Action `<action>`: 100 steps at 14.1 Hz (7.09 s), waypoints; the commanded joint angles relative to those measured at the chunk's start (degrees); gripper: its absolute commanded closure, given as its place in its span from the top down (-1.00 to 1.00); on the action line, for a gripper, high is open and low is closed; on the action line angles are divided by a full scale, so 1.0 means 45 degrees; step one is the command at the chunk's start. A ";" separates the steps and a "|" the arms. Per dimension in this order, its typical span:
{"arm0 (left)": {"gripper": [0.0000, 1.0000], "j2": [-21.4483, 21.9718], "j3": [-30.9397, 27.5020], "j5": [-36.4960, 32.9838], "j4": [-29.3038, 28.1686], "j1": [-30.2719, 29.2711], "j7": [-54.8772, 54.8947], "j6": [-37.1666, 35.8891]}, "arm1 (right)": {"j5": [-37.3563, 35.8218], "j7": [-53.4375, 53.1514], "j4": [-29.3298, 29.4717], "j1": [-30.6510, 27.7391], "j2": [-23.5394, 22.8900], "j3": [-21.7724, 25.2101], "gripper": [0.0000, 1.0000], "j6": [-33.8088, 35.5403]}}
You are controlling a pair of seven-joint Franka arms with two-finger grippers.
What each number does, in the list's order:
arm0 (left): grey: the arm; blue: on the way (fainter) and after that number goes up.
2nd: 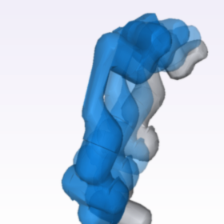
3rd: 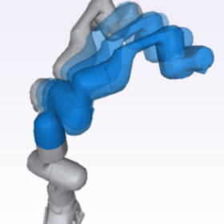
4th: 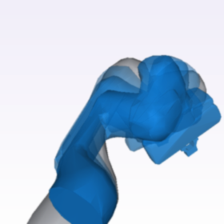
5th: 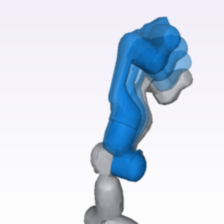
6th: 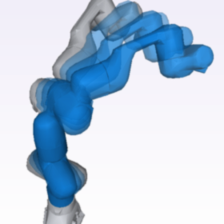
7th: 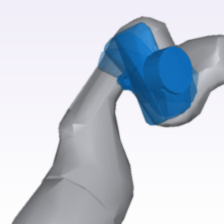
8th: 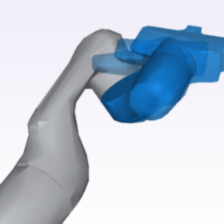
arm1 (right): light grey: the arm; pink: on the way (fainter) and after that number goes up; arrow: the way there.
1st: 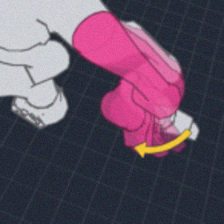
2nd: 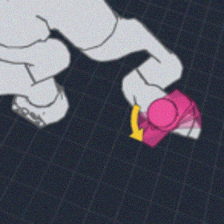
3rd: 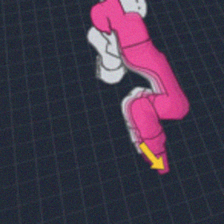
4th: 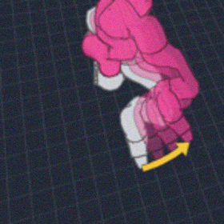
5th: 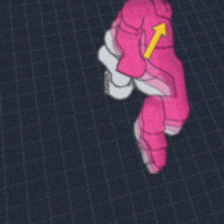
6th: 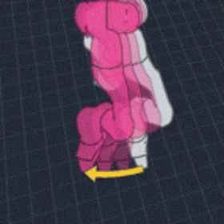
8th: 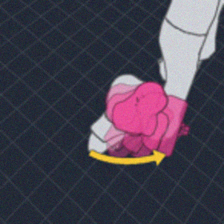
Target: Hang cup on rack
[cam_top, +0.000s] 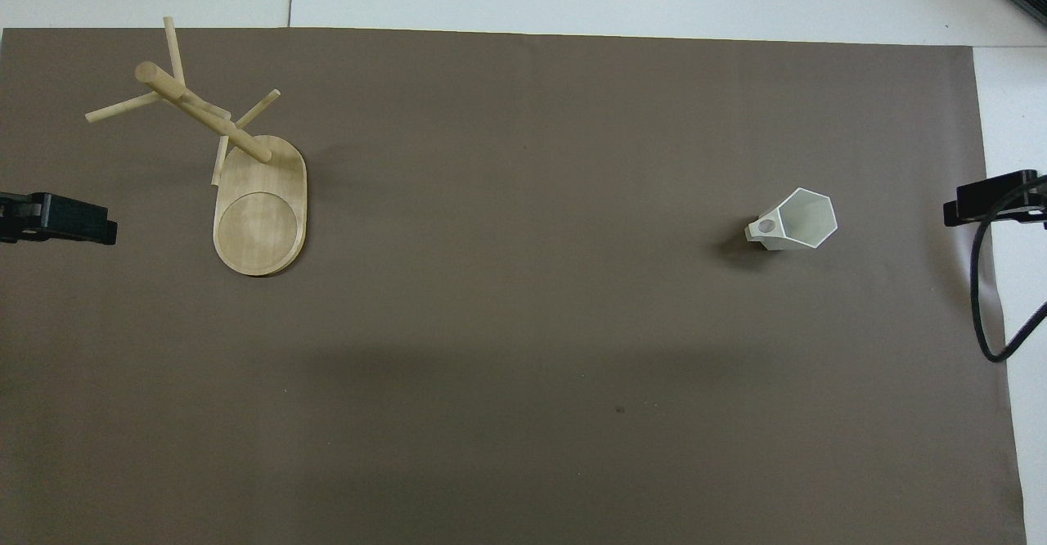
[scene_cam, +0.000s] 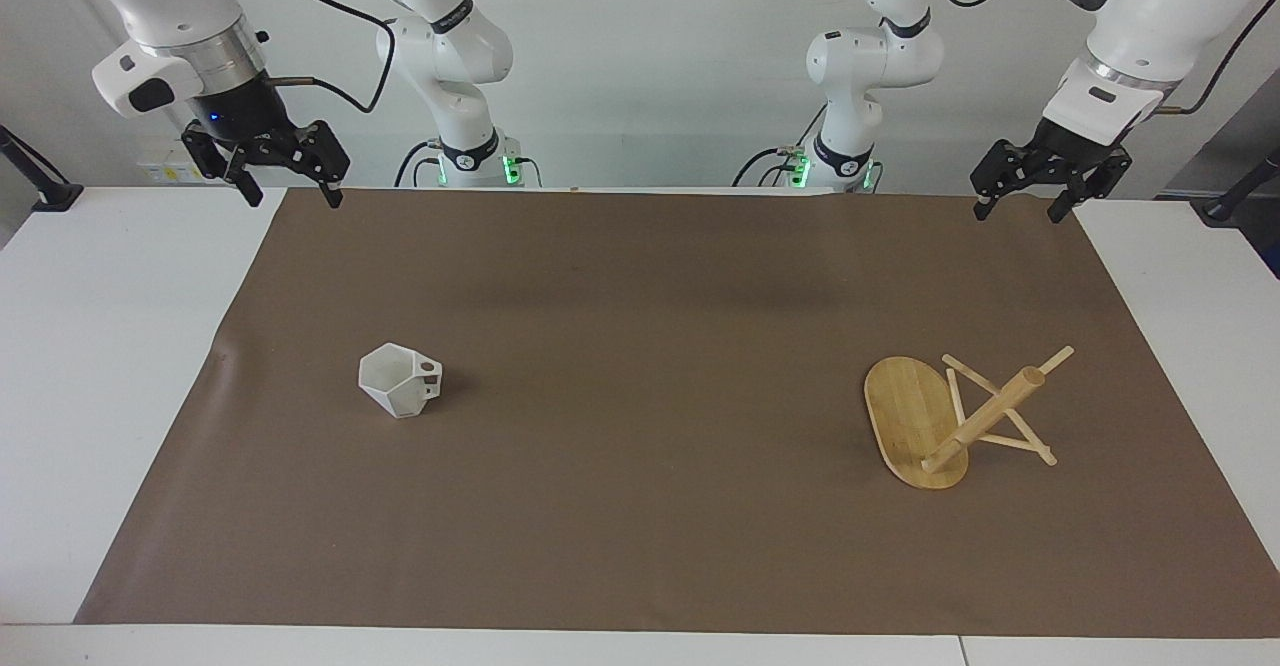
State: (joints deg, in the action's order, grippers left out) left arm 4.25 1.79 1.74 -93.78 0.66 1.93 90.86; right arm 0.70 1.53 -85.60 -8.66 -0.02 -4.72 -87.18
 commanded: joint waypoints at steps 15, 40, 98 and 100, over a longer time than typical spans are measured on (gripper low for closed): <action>1.00 0.0246 0.0032 -0.0192 -0.0253 -0.0068 0.0001 -0.0015 | -0.0176 0.0071 -0.0314 -0.0048 0.0257 -0.0026 1.00 0.0077; 1.00 0.0246 0.0032 -0.0192 -0.0253 -0.0068 0.0001 -0.0015 | -0.0098 -0.0026 -0.4981 -0.0048 0.1996 0.0013 1.00 -0.4492; 1.00 0.0246 0.0032 -0.0192 -0.0253 -0.0068 0.0001 -0.0015 | -0.0137 0.1692 -0.7736 -0.0028 -0.1950 -0.0006 -0.94 -1.1622; 1.00 0.0246 0.0032 -0.0192 -0.0253 -0.0068 0.0001 -0.0015 | -0.0137 0.1653 -0.7736 -0.0028 -0.1950 -0.0026 -1.00 -1.1603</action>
State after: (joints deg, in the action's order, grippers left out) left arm 4.25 1.79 1.74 -93.84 0.55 1.93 90.86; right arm 0.71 8.40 -119.25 -8.62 -9.52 -4.71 -138.28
